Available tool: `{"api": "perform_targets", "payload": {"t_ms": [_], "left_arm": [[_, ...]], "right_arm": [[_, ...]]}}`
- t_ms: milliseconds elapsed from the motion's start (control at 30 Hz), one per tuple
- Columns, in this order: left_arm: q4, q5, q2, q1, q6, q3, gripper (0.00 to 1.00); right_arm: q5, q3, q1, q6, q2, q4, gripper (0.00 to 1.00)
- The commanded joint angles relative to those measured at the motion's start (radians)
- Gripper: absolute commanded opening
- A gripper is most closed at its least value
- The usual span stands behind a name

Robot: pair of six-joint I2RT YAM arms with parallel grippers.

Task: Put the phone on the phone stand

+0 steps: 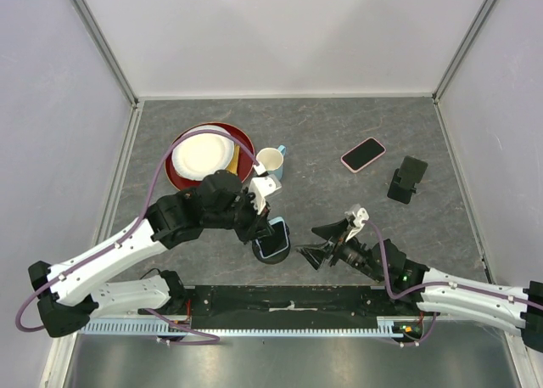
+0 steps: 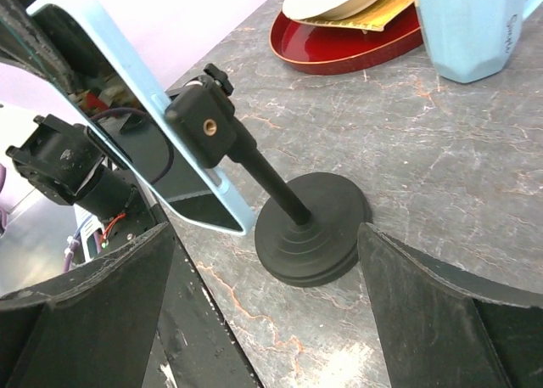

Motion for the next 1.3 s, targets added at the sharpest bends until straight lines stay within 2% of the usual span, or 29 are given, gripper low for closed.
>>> {"api": "perform_targets", "payload": {"t_ms": [0, 133, 233, 333, 400, 533, 600, 933, 1167, 1267], "left_arm": [[-0.009, 0.108, -0.048, -0.002, 0.093, 0.037, 0.02], [-0.028, 0.060, -0.072, -0.001, 0.075, 0.051, 0.02], [-0.048, -0.053, -0.085, -0.001, -0.003, 0.068, 0.02], [-0.084, -0.292, -0.098, -0.001, -0.101, 0.091, 0.02], [-0.115, -0.363, -0.109, -0.001, -0.134, 0.109, 0.02], [-0.175, -0.591, -0.140, -0.001, -0.200, 0.140, 0.02], [-0.190, -0.650, -0.161, 0.001, -0.209, 0.142, 0.02], [-0.248, -0.765, -0.195, 0.059, -0.237, 0.132, 0.02], [-0.259, -0.591, -0.224, 0.260, -0.174, 0.114, 0.02], [-0.261, -0.558, -0.256, 0.289, -0.127, 0.106, 0.02]], "right_arm": [[0.057, 0.010, 0.006, -0.007, -0.066, -0.118, 0.95], [0.062, 0.001, 0.006, 0.000, -0.108, -0.147, 0.95], [0.067, 0.003, 0.006, 0.002, -0.112, -0.161, 0.96], [0.065, 0.006, 0.004, 0.004, -0.105, -0.165, 0.96], [0.064, 0.001, 0.006, 0.005, -0.097, -0.147, 0.96], [0.062, 0.020, 0.006, -0.009, -0.057, -0.139, 0.96], [0.062, 0.030, 0.004, -0.016, -0.040, -0.133, 0.96], [0.048, 0.027, 0.006, -0.021, 0.006, -0.101, 0.96], [0.048, 0.029, 0.006, -0.021, -0.034, -0.141, 0.96], [0.051, 0.023, 0.006, -0.018, -0.054, -0.147, 0.96]]}}
